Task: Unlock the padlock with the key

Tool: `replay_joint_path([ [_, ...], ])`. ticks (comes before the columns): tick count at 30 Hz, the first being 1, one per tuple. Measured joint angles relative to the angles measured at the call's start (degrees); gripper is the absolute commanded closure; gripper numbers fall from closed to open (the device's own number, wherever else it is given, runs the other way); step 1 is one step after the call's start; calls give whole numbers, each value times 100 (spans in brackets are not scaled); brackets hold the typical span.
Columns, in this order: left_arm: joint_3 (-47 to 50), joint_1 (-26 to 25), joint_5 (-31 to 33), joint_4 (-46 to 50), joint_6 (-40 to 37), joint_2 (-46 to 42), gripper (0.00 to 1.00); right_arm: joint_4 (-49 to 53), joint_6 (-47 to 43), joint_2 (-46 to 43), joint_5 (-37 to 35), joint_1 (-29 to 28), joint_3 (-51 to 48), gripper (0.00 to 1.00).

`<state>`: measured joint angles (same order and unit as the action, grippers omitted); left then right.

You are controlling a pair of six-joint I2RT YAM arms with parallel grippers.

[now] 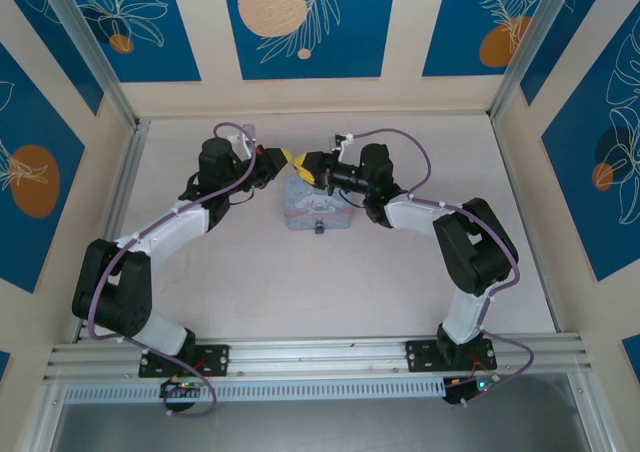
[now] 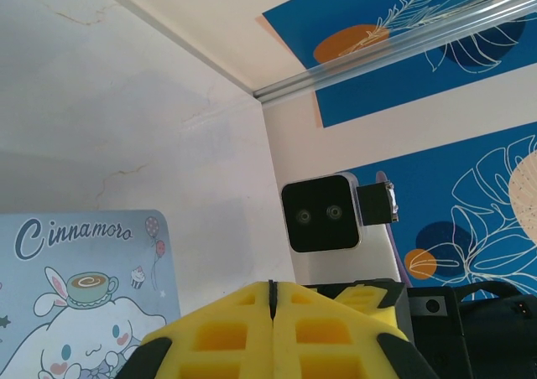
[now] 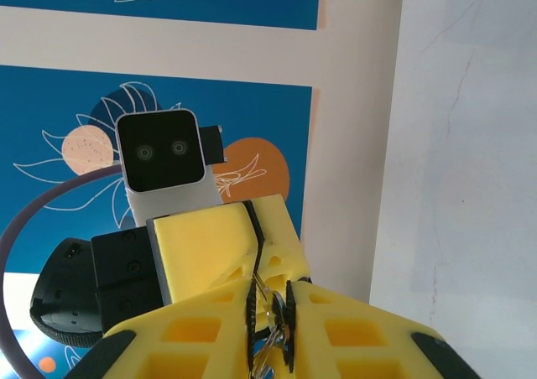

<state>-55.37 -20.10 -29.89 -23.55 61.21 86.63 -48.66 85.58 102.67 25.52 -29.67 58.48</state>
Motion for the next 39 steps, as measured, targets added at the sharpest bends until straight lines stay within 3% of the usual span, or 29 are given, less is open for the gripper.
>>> replay_joint_path([
  [7, 0, 0, 37, 26, -2, -57, 100, -42, 20, 0, 0, 0, -15, 86],
  [12, 0, 0, 92, 42, -2, -72, 100, -107, 57, 0, -2, 0, -28, 100],
  [22, 4, 0, 103, 90, -2, -101, 100, -214, 105, 0, -4, 22, -87, 100],
  [23, 4, 0, 103, 103, -4, -109, 92, -221, 105, 0, -2, 22, -87, 100],
  [27, 4, 2, 177, 352, -120, -238, 40, -205, 101, -2, -20, 46, -184, 100],
  [28, 4, 2, 216, 483, -173, -308, 32, -177, 101, -2, -28, 72, -251, 100],
  [31, 2, 7, 348, 903, -409, -581, 19, -39, 76, -22, -81, 201, -511, 100],
  [39, -7, 2, 531, 2299, -1390, -1261, 0, 584, -188, -286, -195, 669, -1062, 100],
])
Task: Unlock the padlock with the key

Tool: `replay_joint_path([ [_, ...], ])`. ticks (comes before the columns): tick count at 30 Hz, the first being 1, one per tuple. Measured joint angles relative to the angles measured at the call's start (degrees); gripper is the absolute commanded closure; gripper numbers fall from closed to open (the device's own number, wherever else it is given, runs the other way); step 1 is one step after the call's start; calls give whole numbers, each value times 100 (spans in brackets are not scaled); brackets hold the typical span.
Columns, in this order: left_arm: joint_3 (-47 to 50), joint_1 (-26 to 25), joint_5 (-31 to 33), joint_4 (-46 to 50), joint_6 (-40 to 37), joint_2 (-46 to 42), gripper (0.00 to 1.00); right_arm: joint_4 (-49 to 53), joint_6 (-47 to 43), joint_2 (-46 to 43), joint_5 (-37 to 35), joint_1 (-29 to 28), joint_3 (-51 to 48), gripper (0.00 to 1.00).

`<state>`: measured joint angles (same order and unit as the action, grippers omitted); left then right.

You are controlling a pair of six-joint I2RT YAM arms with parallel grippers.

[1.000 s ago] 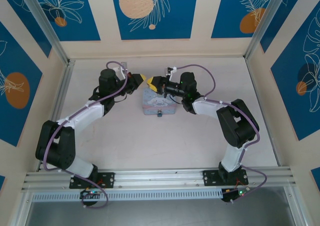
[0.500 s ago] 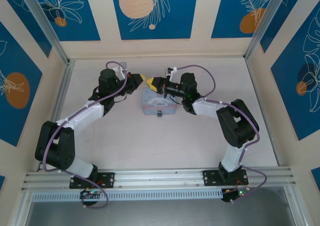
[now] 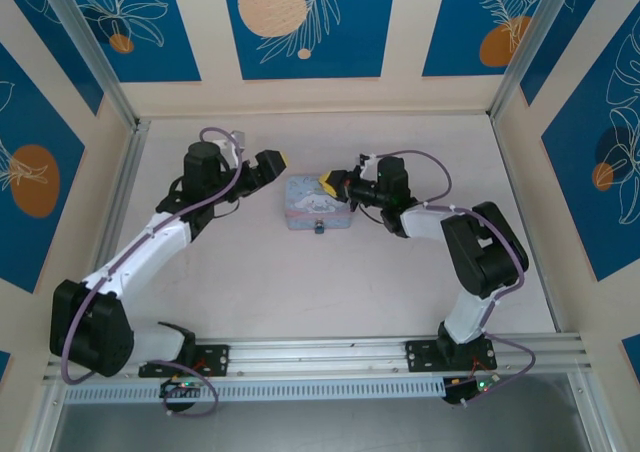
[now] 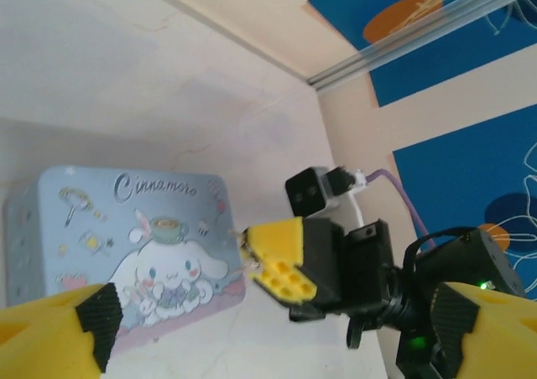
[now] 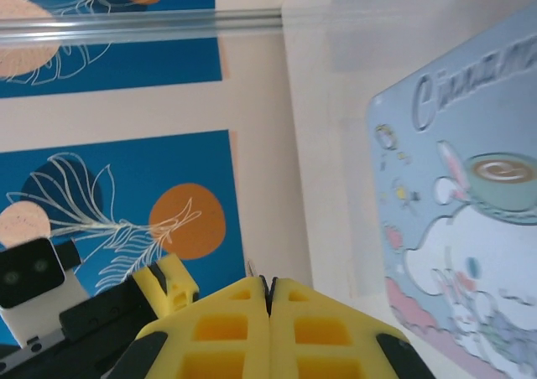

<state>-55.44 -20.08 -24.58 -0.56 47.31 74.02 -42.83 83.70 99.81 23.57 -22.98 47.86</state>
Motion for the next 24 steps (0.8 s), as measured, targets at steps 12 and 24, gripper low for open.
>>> replay_joint_path([
  [12, 809, -942, 175, 876, -1215, 199, 2, 459, -181, -103, -136, 326, -549, 100],
  [24, 1075, -1521, 177, -57, -1447, 1233, 3, 649, -236, -221, -173, 448, -673, 100],
])
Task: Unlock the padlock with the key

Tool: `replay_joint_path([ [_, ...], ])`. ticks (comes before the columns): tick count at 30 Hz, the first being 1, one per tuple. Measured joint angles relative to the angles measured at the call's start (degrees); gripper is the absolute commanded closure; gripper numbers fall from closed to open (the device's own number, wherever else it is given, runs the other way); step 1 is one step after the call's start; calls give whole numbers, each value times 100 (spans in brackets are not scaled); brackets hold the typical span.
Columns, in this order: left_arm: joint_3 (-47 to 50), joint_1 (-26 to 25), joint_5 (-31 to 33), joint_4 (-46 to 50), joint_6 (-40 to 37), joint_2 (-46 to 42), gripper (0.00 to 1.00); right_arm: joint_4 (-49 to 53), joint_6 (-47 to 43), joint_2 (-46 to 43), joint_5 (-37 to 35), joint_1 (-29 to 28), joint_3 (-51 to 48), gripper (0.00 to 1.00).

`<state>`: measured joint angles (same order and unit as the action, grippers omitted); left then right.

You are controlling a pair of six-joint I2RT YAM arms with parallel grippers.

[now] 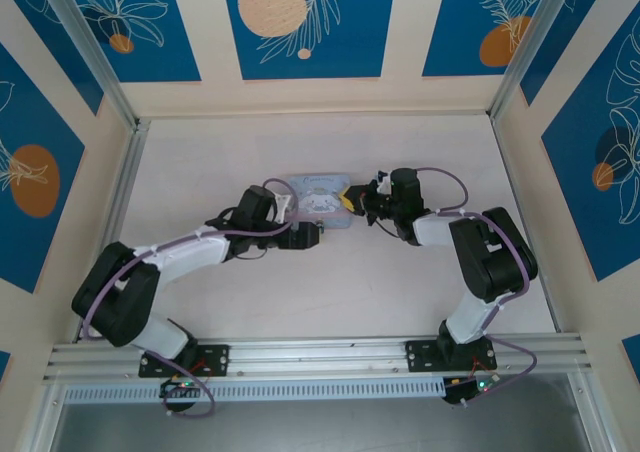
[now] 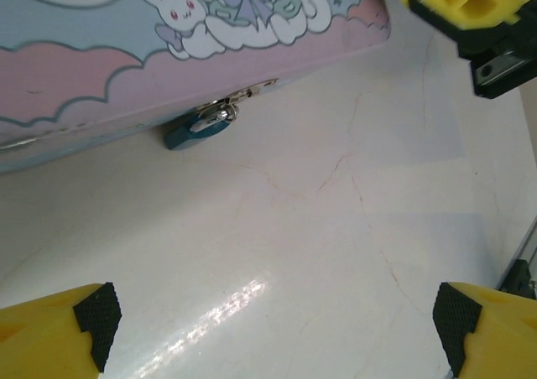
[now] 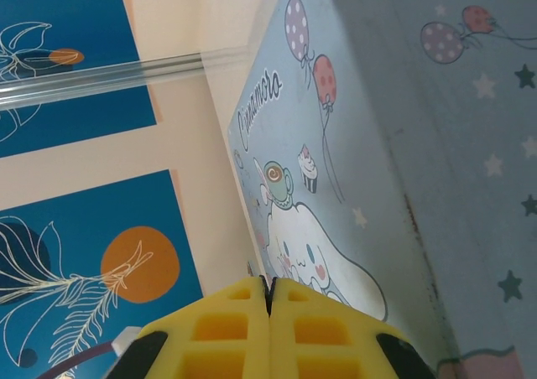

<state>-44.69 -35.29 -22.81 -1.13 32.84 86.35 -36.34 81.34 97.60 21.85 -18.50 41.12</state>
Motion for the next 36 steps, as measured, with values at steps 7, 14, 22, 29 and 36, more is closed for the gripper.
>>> replay_joint_path([
  [7, -267, -101, -2, -452, 0, 857, 4, 151, 0, 11, 68, 46, 107, 100],
  [14, -837, -127, 105, -769, -11, 1609, 5, 238, 2, 232, 153, 179, 356, 100],
  [22, -1117, -127, 647, -975, -345, 1880, 6, 258, 4, 756, 321, 308, 846, 100],
  [29, -1093, -153, 1132, -1010, -846, 1884, 8, 254, 31, 914, 365, 321, 988, 100],
  [36, -850, -225, 1491, -1082, -1167, 1886, 8, 254, 68, 914, 365, 319, 988, 100],
])
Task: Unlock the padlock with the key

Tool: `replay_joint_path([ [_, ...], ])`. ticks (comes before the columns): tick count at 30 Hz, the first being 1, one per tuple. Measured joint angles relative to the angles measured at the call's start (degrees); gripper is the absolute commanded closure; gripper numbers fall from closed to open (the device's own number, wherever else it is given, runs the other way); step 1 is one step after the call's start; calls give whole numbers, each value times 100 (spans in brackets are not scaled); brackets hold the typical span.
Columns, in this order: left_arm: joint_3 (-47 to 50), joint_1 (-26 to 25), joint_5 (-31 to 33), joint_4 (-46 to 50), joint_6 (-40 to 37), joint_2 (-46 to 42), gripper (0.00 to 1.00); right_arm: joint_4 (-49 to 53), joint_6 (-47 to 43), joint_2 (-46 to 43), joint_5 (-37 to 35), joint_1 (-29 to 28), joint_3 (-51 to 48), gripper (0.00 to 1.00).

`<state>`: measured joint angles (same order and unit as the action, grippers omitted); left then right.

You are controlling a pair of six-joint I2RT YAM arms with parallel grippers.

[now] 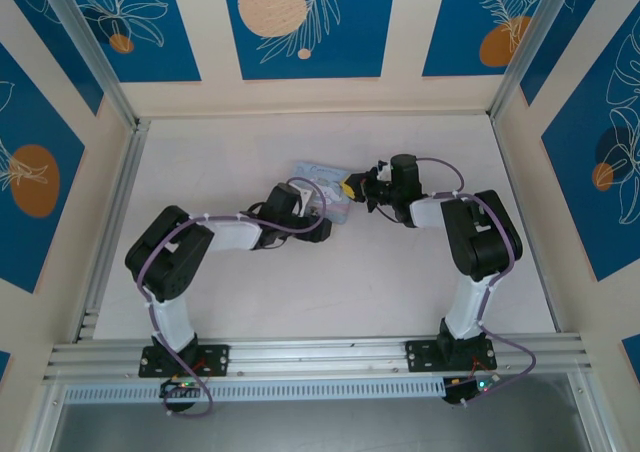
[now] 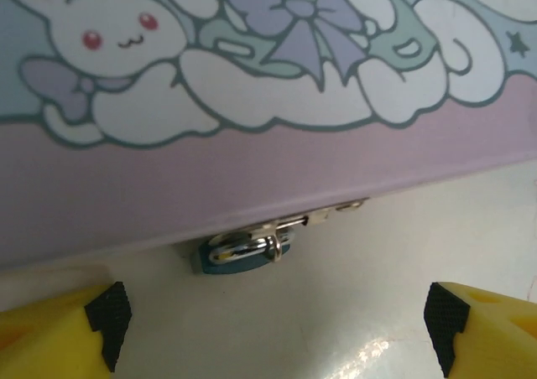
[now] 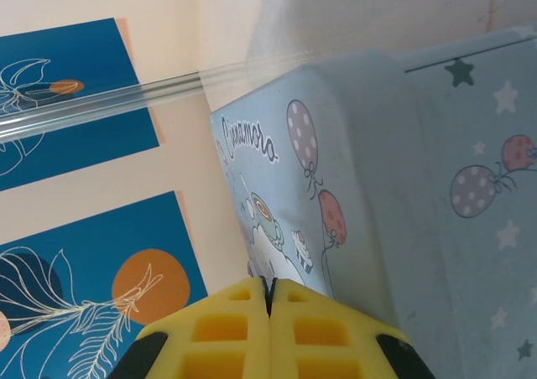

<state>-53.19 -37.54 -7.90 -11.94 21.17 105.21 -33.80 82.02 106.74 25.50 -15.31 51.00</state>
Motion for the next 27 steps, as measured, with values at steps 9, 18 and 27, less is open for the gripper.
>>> replay_joint_path([
  [9, -289, -68, -17, -90, -57, 278, 9, 4, 0, 0, -4, -4, 0, 100],
  [18, -544, -92, -621, -203, 98, 459, 9, 15, -7, 0, -17, -2, 7, 100],
  [27, -400, -101, -1016, -741, 756, 435, 9, 46, -22, 0, -20, 13, 33, 100],
])
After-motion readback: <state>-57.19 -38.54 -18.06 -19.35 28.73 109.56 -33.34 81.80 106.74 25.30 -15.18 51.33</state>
